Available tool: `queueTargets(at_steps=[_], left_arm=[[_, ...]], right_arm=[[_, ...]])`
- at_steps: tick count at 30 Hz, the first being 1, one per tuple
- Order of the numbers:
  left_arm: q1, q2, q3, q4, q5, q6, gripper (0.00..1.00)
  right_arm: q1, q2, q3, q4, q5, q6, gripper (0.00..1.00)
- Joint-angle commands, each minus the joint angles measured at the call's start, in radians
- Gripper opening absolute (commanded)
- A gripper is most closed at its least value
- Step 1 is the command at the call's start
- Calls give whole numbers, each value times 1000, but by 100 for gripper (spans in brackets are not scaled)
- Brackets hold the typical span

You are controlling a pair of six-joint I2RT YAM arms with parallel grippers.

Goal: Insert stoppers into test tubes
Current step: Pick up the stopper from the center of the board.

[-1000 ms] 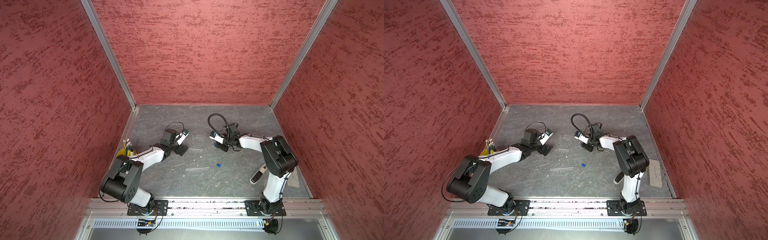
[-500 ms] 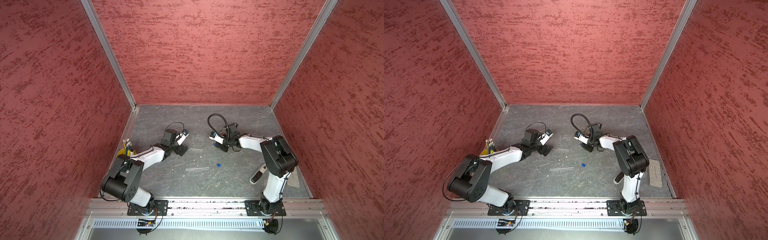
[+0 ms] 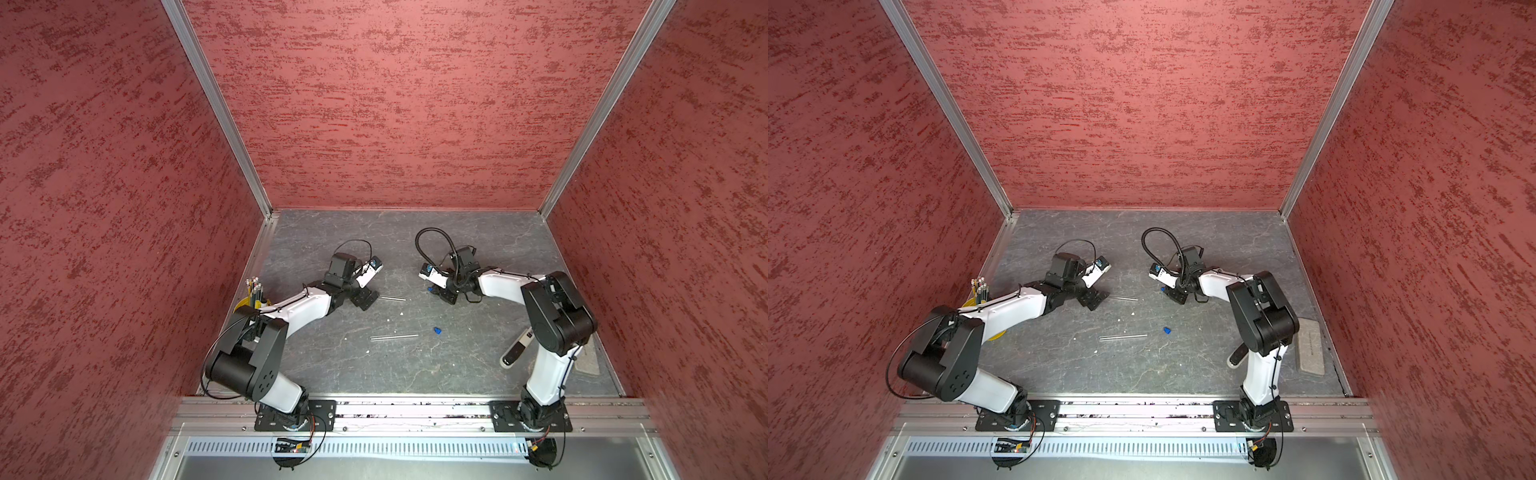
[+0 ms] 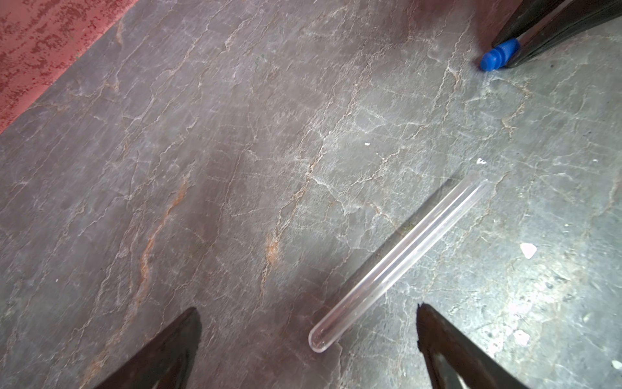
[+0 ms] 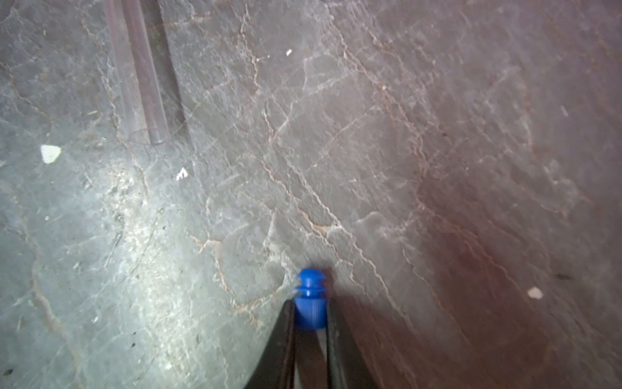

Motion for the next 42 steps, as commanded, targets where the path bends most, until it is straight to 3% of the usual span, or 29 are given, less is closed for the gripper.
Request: queueTargets(at_steps=[1, 16, 28, 35, 42], left_arm=[[-7, 12, 17, -42, 27, 15, 100], [-11, 36, 25, -83, 42, 58, 100], [-8, 27, 68, -219, 165, 236, 100], [-3, 56, 119, -262, 176, 303, 100], [0, 124, 192, -341, 204, 438, 90]], right_arm=[[-2, -8, -13, -50, 24, -16, 21], [-2, 12, 1, -60, 18, -20, 18], [-1, -42, -26, -10, 4, -1, 18], [-2, -68, -42, 9, -3, 14, 18], [-3, -92, -50, 21, -12, 28, 18]])
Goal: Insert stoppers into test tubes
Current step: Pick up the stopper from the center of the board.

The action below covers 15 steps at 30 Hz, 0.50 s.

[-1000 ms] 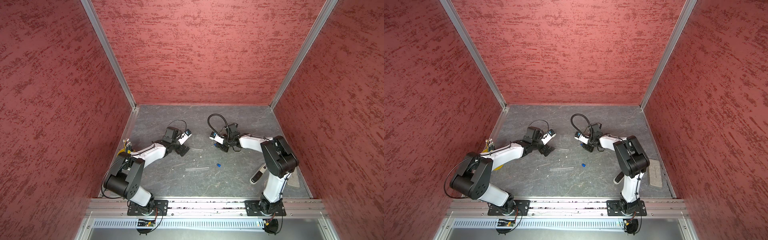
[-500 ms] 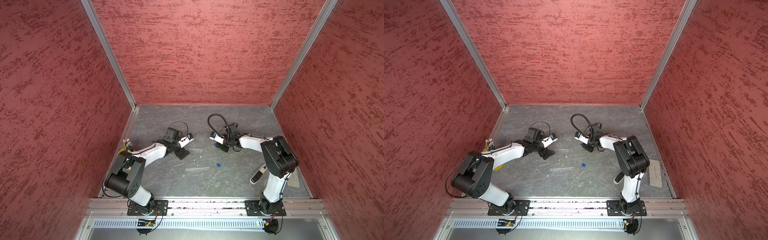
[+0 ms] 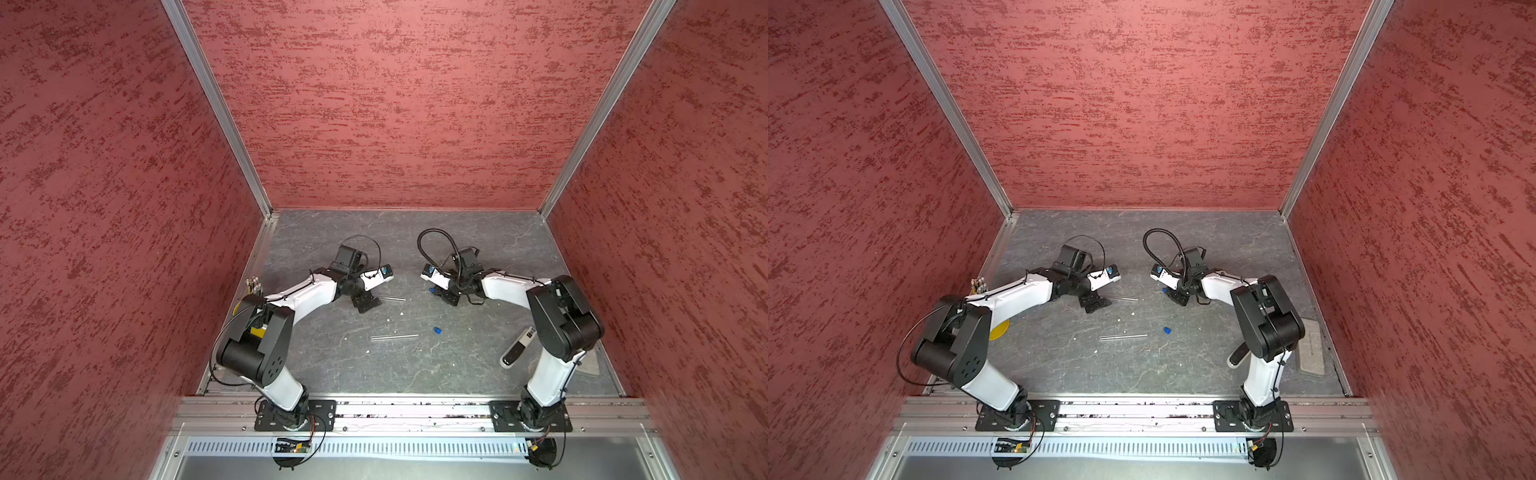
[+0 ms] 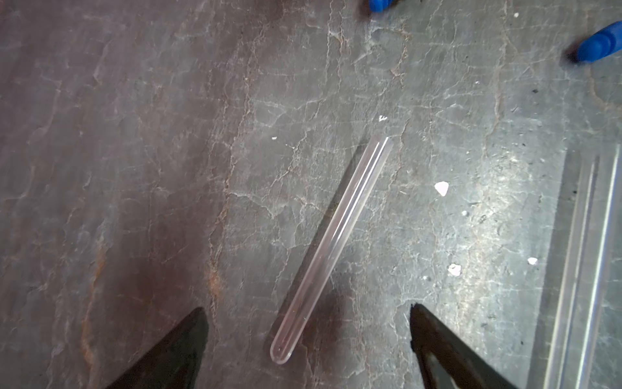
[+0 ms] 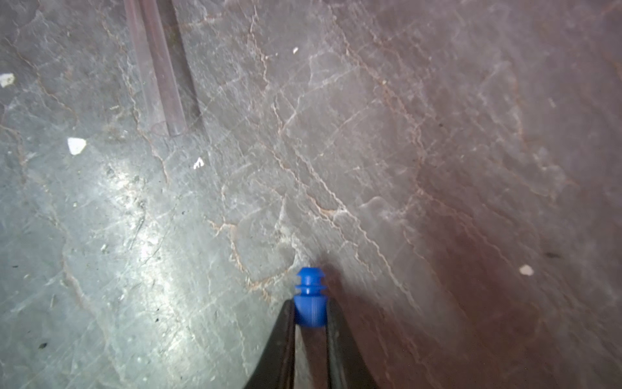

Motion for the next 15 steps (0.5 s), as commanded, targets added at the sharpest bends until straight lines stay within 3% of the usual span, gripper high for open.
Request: queueTargets(at_steps=[1, 7, 15], left_arm=[[5, 30, 27, -56, 39, 108, 90], [18, 70, 87, -108, 102, 218, 84], [17, 155, 177, -197, 97, 269, 81]], right_arm=[[-2, -37, -10, 18, -16, 11, 18], [-1, -48, -11, 12, -18, 8, 18], [-2, -52, -16, 20, -24, 8, 18]])
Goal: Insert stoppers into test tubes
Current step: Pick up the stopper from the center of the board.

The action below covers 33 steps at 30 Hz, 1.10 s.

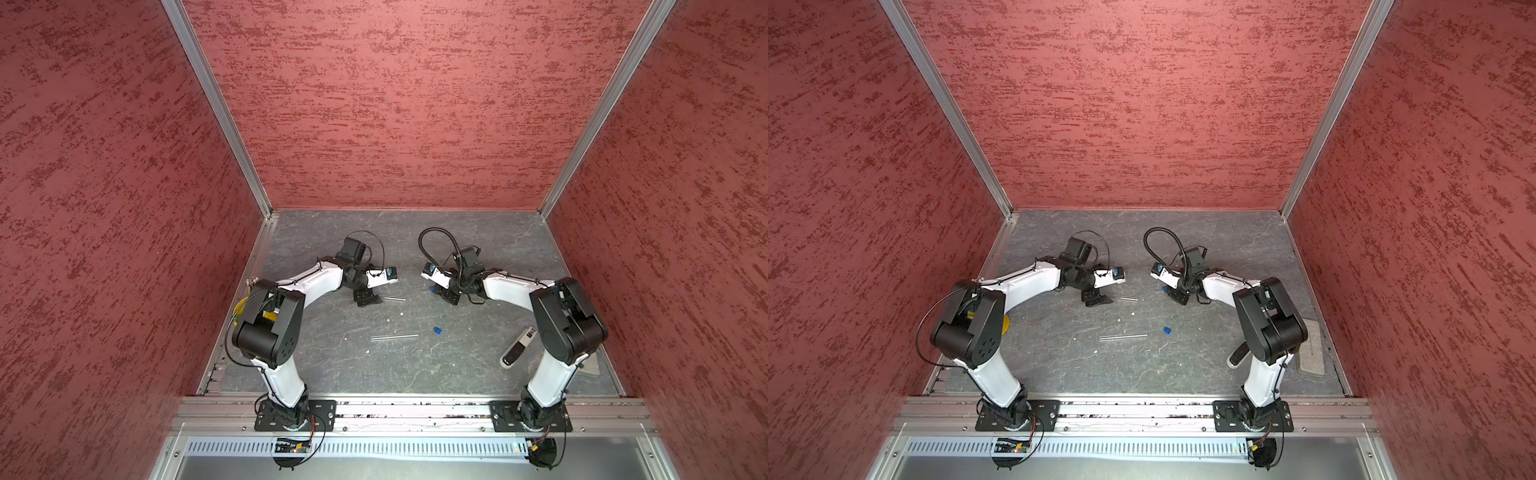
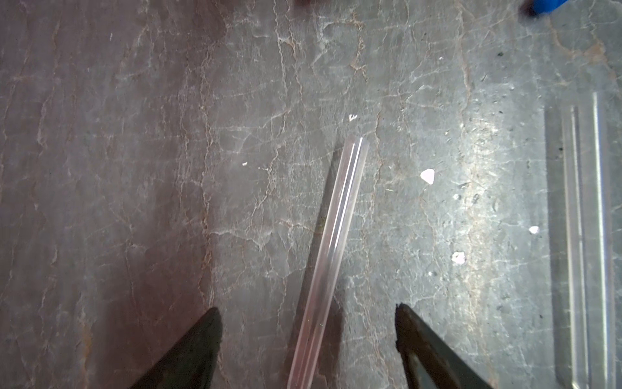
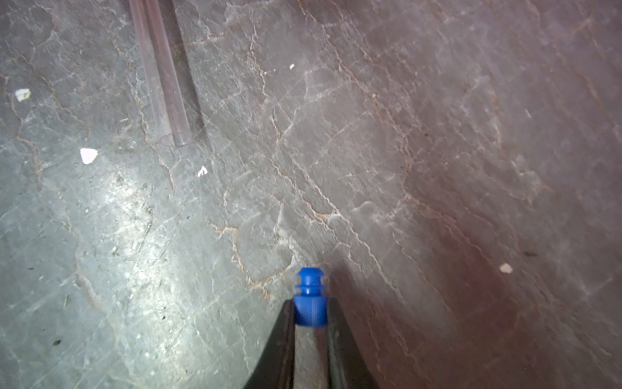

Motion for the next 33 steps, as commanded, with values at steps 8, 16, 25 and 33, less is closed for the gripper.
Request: queueTargets(at_steps=[8, 16, 25, 33], left_arm=[[-3, 53, 49, -87, 27, 50, 77], [-5, 91, 72, -95, 29, 67, 70], [-13, 124, 100, -91, 17, 89, 57], [-20, 142, 101, -96, 3, 96, 48]], right_arm=[[-2, -31, -12, 19, -27, 4, 18], [-2, -29, -10, 17, -25, 3, 18], [-1, -29, -11, 14, -23, 3, 18], [-1, -29, -12, 16, -26, 2, 18]])
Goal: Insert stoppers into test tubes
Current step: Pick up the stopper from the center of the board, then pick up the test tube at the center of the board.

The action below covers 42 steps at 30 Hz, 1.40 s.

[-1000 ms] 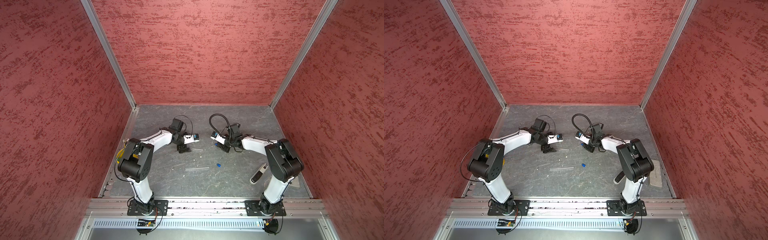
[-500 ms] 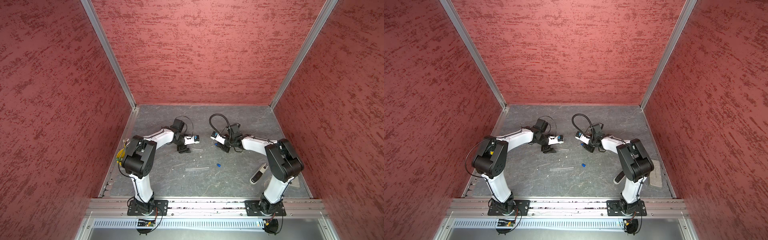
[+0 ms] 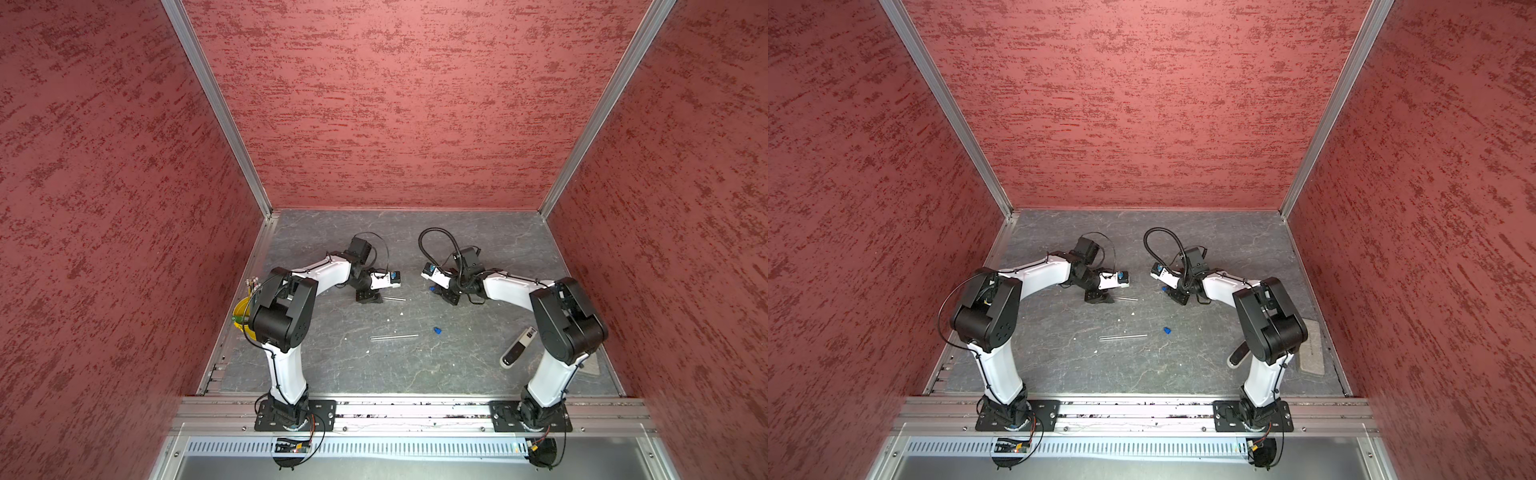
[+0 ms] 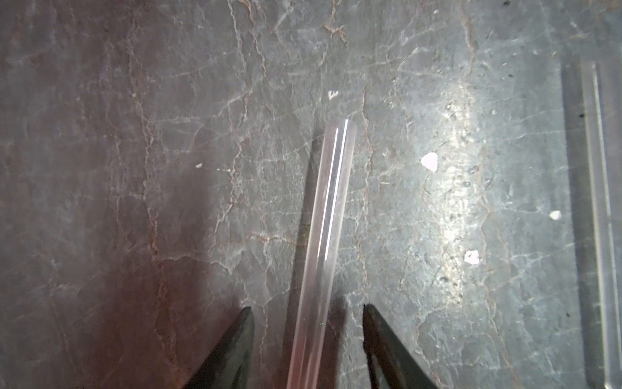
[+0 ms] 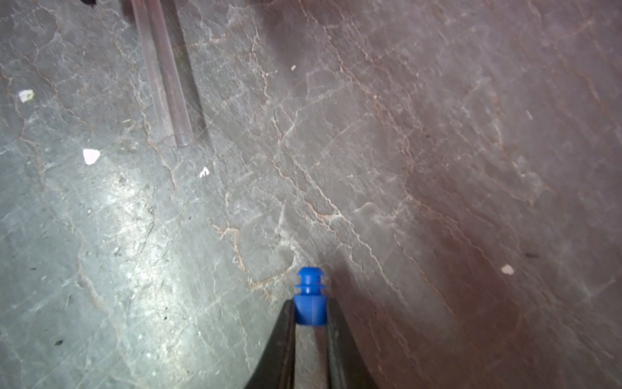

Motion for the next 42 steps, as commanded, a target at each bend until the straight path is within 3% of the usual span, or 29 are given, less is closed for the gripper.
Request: queueTargets(at_steps=[1, 5, 10, 23, 31, 42], left_arm=[[-6, 17, 16, -13, -2, 15, 46], [-9, 22, 17, -15, -5, 19, 44], [-12, 31, 23, -28, -8, 33, 28], [-21, 45, 29, -27, -27, 40, 27], [-26, 51, 30, -25, -43, 46, 18], [-40, 16, -12, 48, -89, 65, 17]], right_arm=[[-2, -30, -12, 13, -20, 1, 18], [-1, -30, -12, 11, -19, 1, 18], [-2, -33, -12, 10, -19, 1, 18], [-2, -35, -12, 5, -14, -1, 18], [-2, -41, -13, 7, -15, 0, 18], [-2, -48, -12, 0, -30, 7, 18]])
